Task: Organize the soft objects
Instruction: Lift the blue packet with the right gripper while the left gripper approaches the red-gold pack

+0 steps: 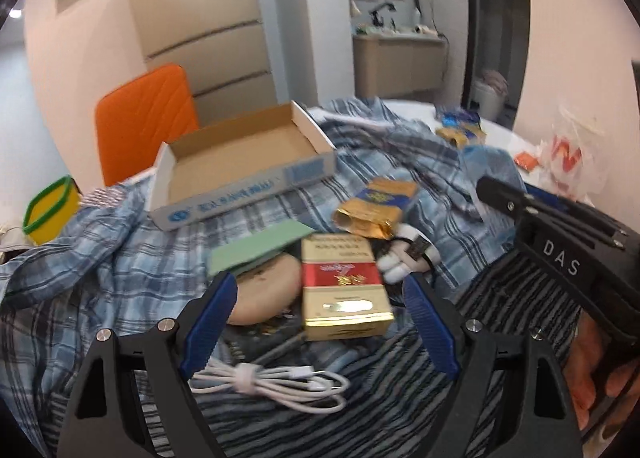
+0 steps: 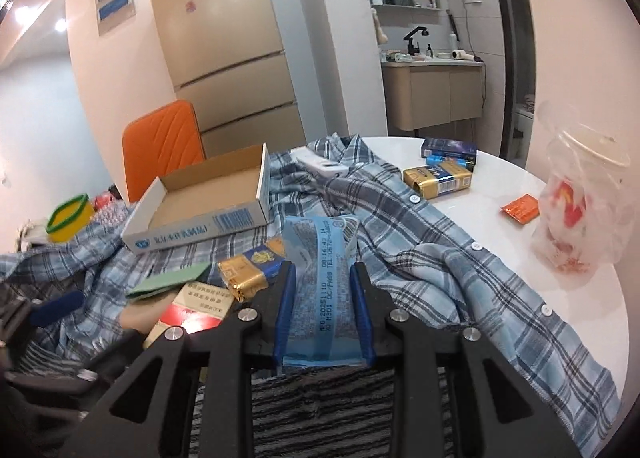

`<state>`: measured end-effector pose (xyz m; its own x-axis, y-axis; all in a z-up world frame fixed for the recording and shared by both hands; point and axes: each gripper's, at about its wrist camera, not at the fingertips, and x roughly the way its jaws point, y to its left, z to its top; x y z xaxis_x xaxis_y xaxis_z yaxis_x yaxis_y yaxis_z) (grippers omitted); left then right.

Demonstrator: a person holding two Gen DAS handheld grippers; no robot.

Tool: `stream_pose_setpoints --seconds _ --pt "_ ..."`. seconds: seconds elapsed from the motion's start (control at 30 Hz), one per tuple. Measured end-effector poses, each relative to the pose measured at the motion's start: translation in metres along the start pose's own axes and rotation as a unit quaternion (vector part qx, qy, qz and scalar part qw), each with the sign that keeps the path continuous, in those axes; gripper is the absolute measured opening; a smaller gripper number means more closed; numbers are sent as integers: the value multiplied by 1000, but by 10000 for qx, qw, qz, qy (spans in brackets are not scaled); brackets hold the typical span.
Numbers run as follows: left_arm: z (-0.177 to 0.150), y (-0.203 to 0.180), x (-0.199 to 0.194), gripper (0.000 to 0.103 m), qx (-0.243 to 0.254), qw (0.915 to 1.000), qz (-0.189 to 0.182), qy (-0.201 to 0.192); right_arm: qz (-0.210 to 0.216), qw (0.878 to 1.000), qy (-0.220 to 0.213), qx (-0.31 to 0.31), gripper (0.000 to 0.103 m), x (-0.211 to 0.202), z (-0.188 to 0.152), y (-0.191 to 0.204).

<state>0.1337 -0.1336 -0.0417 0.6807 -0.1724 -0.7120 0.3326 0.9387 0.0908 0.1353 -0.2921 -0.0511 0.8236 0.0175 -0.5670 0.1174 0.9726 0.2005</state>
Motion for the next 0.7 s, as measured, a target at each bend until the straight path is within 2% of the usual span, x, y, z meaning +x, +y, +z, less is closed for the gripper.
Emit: stream_pose_setpoints --seconds 0.1,0.27,0.4,0.57,0.63,0.7 --pt "1 -3 15 86 41 9996 99 249 -36 9999 87 116 27 4 0 -4" --pt "-4 -7 35 80 134 9980 -131 609 -18 9999 -92 79 27 -2 -1 -2" --pt "-6 -12 38 80 232 9976 -76 654 -14 10000 57 -8 27 4 -1 1" --pt "-11 -20 42 80 441 9966 187 664 32 9998 118 -130 27 6 -2 6" --pt "-11 -14 42 80 321 9973 175 631 45 9997 98 -204 27 5 -2 9" --pt "-9 0 38 80 -35 9986 -1 533 46 9997 99 -232 27 6 -3 9"
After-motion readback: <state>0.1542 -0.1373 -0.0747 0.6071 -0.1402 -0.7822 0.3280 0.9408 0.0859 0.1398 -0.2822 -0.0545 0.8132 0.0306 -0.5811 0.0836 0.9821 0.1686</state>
